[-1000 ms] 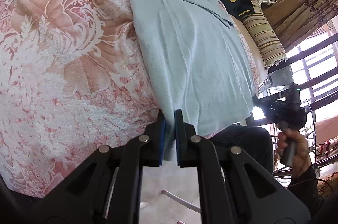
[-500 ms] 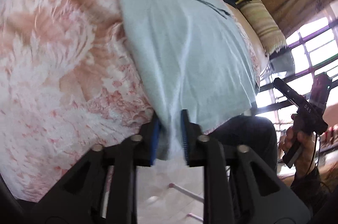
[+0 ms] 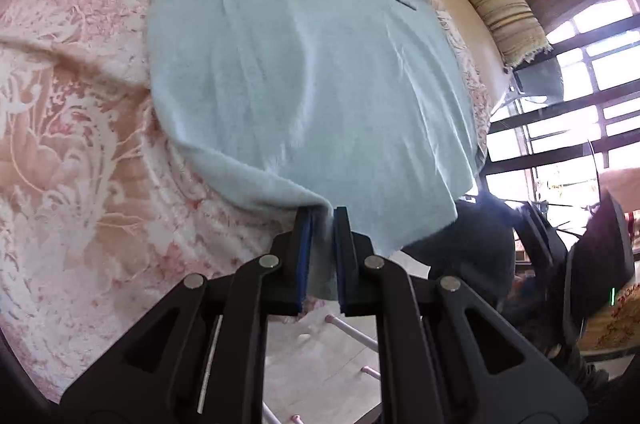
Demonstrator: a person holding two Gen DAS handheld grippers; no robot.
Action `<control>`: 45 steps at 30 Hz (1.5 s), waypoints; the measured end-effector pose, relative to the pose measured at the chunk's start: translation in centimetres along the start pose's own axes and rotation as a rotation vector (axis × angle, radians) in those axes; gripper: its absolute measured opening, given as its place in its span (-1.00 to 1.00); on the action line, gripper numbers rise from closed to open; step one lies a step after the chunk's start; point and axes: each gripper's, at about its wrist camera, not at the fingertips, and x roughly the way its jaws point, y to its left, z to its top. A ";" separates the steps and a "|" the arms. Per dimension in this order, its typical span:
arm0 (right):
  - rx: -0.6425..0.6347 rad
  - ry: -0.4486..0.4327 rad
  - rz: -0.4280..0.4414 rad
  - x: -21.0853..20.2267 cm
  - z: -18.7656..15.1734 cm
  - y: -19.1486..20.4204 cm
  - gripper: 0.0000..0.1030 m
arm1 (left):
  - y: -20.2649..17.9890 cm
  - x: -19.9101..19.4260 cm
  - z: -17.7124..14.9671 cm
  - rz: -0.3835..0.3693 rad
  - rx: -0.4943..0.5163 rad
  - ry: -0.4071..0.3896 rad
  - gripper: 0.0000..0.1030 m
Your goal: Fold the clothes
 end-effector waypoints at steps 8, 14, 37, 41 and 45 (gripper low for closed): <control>-0.140 -0.001 0.009 2.4 0.1 4.6 0.63 | -0.2 0.9 0.7 0.004 -0.025 0.007 -0.76; -0.114 -0.004 0.158 4.6 0.2 5.8 0.63 | -0.5 0.4 0.7 -0.001 -0.015 0.003 -0.76; -0.022 0.015 0.231 3.6 4.2 2.3 -0.94 | -6.5 -0.4 -11.4 0.763 1.494 -0.358 0.20; -0.174 -0.026 0.143 2.3 3.9 4.4 -0.94 | -6.4 1.3 -12.8 0.859 1.828 -0.331 0.21; -0.262 -0.045 0.121 2.1 3.0 5.9 -0.94 | -5.7 2.3 -13.5 0.904 2.031 -0.285 0.47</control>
